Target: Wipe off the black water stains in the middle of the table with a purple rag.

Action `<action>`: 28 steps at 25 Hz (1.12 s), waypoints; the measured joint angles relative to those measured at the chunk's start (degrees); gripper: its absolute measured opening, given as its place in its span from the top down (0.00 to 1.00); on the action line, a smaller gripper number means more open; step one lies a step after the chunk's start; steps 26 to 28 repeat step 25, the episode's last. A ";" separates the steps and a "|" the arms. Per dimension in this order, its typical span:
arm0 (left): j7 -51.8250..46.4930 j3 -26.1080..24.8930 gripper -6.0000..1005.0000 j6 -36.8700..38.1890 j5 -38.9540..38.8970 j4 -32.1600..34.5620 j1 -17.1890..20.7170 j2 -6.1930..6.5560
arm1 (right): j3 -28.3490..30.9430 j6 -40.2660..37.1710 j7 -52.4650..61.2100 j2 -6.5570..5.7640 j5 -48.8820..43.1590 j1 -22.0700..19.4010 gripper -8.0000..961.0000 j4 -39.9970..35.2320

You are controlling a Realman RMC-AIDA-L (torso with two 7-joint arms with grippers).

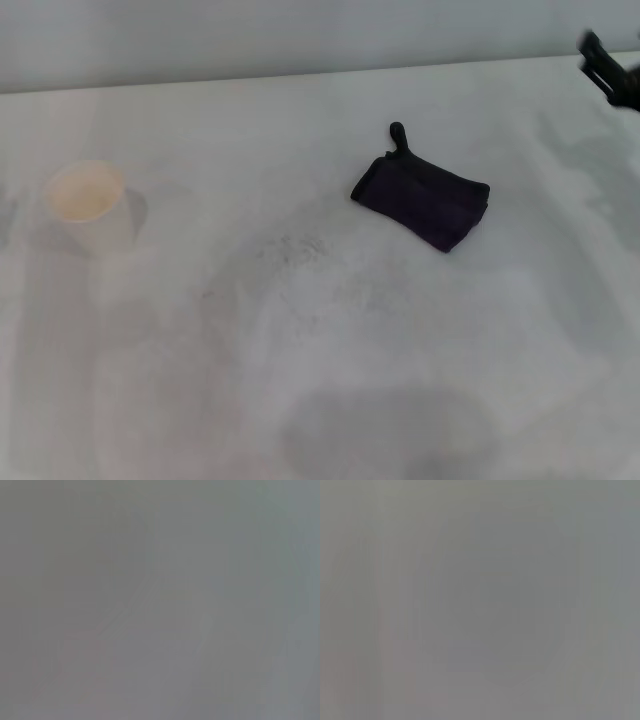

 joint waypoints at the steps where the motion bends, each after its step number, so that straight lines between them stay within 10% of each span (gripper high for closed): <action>1: -0.04 -0.01 0.11 -0.03 0.00 0.01 0.00 0.00 | 1.68 -0.87 -3.69 0.01 0.45 0.21 0.09 1.63; 28: -1.07 -0.29 0.11 -5.62 -10.14 -0.23 -2.30 0.26 | 7.75 -13.79 -8.78 -0.44 0.49 5.16 0.09 3.57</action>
